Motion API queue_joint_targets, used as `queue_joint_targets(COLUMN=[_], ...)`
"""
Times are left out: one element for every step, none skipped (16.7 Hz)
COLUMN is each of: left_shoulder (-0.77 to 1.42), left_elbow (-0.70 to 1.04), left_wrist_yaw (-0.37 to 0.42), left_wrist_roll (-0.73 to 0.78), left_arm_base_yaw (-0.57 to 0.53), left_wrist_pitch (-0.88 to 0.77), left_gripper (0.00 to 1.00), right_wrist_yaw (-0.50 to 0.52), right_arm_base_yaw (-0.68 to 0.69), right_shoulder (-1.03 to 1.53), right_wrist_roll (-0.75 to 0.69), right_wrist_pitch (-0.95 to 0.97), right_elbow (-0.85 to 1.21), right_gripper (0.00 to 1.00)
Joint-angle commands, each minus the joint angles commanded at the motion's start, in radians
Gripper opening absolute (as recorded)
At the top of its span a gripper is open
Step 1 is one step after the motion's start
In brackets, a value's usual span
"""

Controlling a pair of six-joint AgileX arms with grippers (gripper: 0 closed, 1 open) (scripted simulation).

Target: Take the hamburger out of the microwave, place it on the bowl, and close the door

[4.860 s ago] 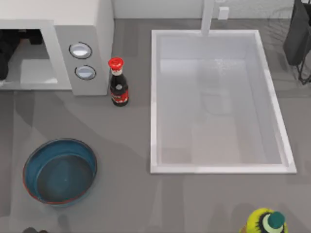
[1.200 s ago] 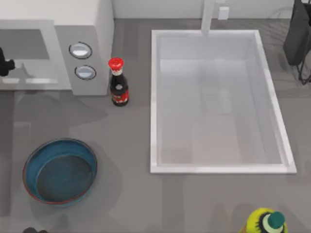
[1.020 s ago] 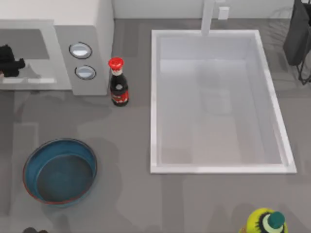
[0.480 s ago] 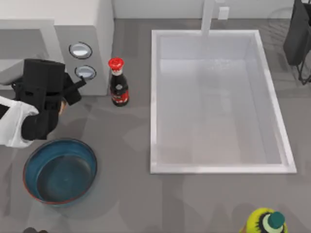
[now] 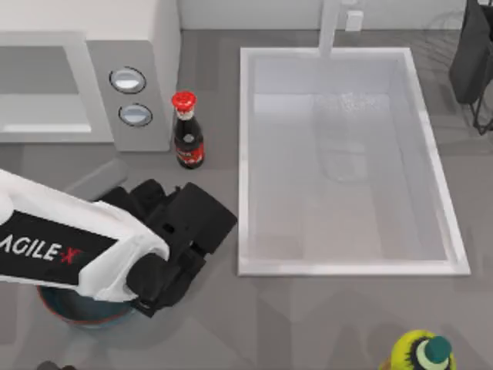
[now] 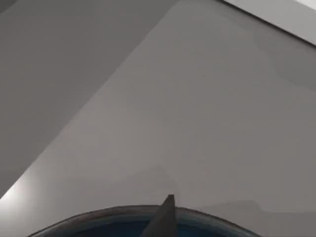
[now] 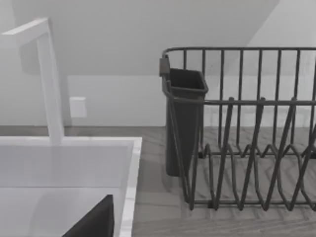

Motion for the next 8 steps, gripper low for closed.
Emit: queue_joint_targets(left_shoulder=[0.003,0.006,0.009,0.012,0.015,0.016,0.018,0.018], left_elbow=[-0.010,-0.020,-0.029,-0.036,-0.043,-0.048,-0.050,-0.051], left_wrist_yaw=[-0.056,-0.107,-0.151,-0.189,-0.219,-0.240,-0.253,-0.256], left_wrist_roll=[-0.065,-0.123,-0.175,-0.218,-0.253,-0.278,-0.293,-0.297], left_arm_base_yaw=[-0.046,-0.088,-0.124,-0.155,-0.180,-0.198,-0.208,-0.212], left_wrist_pitch=[-0.050,-0.094,-0.134,-0.167,-0.194,-0.213,-0.224,-0.228], left_gripper=[0.00,0.00,0.00,0.00,0.00,0.00,0.00,0.00], right_wrist_yaw=[0.000,0.000,0.000,0.000,0.000,0.000,0.000,0.000], right_arm_base_yaw=[0.000,0.000,0.000,0.000,0.000,0.000,0.000,0.000], right_shoulder=[0.000,0.000,0.000,0.000,0.000,0.000,0.000,0.000], right_wrist_roll=[0.000,0.000,0.000,0.000,0.000,0.000,0.000,0.000], right_wrist_pitch=[0.000,0.000,0.000,0.000,0.000,0.000,0.000,0.000], right_elbow=[0.000,0.000,0.000,0.000,0.000,0.000,0.000,0.000], right_gripper=[1.00,1.00,1.00,1.00,1.00,1.00,1.00,1.00])
